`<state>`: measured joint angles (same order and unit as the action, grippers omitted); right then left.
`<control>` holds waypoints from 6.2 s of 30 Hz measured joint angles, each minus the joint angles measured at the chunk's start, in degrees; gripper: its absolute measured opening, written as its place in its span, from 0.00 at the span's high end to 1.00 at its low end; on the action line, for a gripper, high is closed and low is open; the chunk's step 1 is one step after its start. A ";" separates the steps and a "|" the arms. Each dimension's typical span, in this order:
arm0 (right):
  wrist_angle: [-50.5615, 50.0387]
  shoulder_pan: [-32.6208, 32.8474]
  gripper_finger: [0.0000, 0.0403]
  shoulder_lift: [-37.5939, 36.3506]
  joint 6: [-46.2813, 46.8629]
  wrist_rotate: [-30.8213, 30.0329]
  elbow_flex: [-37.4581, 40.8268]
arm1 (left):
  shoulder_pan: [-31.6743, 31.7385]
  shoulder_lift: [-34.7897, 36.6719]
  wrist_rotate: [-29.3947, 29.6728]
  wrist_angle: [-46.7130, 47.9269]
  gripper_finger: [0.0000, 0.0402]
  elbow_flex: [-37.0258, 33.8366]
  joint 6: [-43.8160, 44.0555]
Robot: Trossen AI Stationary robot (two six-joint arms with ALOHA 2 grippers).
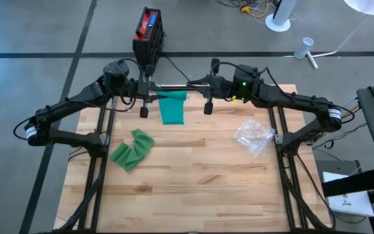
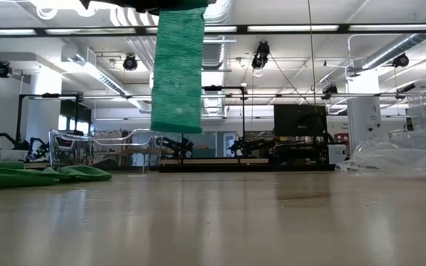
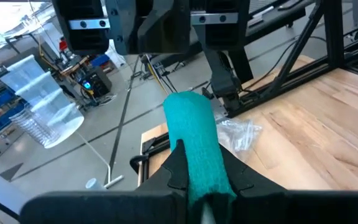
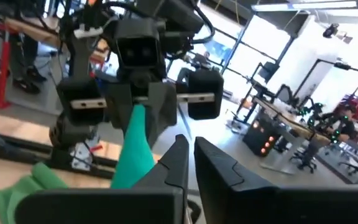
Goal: Roll bandage
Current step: Roll the blue bandage
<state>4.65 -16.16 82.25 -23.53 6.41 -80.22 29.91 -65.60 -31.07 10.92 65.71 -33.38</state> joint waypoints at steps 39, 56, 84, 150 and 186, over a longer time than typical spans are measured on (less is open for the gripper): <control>-10.10 0.31 0.93 4.73 0.82 0.33 -2.17 | 0.01 -0.31 4.50 -0.34 0.95 -0.31 -0.19; -6.91 2.99 0.81 3.38 -10.65 2.36 -1.77 | 0.01 -0.47 5.07 -2.15 0.95 -0.17 0.72; -2.08 2.53 0.66 -2.28 -5.41 1.80 0.52 | 0.04 0.08 5.21 -0.38 0.94 -0.19 2.42; 7.55 2.15 0.96 2.82 -4.04 5.48 3.26 | -0.51 0.51 -4.35 -7.21 0.73 -0.24 10.88; 13.02 2.09 0.96 1.05 -41.45 3.49 6.87 | 0.67 -1.23 -9.05 -10.78 0.21 -0.24 36.00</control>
<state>17.66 -14.07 83.31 -64.98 9.90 -73.34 30.58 -66.83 -40.12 0.14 65.47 2.63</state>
